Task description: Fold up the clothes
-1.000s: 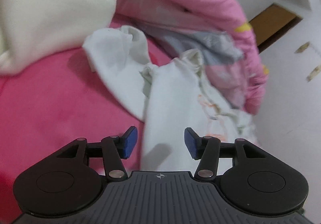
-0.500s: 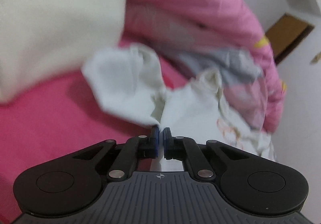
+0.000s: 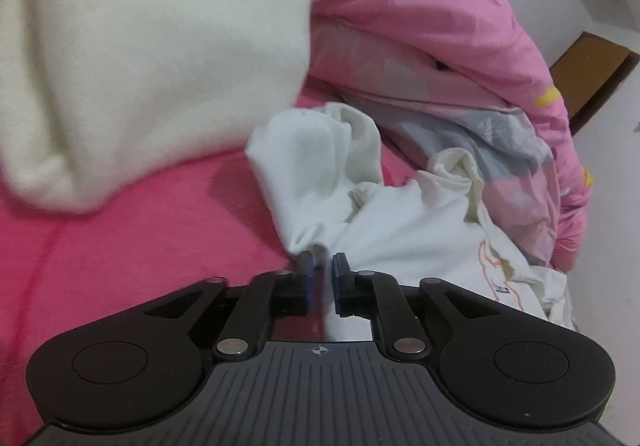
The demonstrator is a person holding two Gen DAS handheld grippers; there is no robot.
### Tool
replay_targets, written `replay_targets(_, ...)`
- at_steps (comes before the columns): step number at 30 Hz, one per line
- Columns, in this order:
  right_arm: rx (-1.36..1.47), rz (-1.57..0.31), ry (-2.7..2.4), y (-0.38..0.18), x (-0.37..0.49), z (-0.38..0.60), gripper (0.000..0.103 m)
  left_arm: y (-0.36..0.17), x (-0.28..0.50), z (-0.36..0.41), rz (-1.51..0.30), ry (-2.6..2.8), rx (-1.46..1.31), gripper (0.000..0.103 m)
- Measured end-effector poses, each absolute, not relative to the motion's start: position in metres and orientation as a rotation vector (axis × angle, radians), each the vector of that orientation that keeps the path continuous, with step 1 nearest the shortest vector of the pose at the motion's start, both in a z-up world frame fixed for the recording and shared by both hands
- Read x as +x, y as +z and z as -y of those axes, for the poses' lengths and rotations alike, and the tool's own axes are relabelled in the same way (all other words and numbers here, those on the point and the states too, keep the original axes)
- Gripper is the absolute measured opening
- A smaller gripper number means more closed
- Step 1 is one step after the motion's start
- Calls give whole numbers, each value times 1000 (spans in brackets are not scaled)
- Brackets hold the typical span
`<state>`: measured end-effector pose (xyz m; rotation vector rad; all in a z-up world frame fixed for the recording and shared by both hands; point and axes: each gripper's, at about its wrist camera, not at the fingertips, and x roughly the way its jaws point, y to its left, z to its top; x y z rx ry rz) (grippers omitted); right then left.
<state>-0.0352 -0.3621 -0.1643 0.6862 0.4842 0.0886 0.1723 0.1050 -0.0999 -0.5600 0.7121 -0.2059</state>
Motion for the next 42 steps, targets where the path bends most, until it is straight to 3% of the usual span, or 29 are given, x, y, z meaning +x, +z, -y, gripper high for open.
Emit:
replay_targets(5, 672, -483, 83, -163, -38, 361, 36, -77, 138, -96, -645, -187, -404, 14)
replay_targets(10, 647, -463, 67, -156, -44, 358, 38, -79, 108, -56, -648, -307, -292, 33)
replay_targets(16, 591, -414, 8, -130, -64, 369, 39, -95, 84, -9, -671, -425, -179, 33)
replay_targets(21, 568, -441, -149, -118, -68, 407, 40, -109, 86, -25, -651, -413, -267, 33)
replay_targets(27, 569, -583, -196, -139, -38, 426, 42, -115, 88, -33, -631, -429, -329, 33)
replay_targets(32, 576, -593, -176, -142, -38, 423, 42, -119, 88, -35, -612, -445, -344, 33)
replay_targets(35, 532, -615, -193, -141, -36, 417, 35, -122, 89, -38, -602, -455, -359, 33)
replay_targets(37, 513, -621, -208, -138, -36, 415, 3, -123, 89, -39, -601, -459, -374, 33)
replay_targets(42, 531, -543, -271, -128, -49, 419, 2, -123, 89, -42, -599, -465, -394, 33)
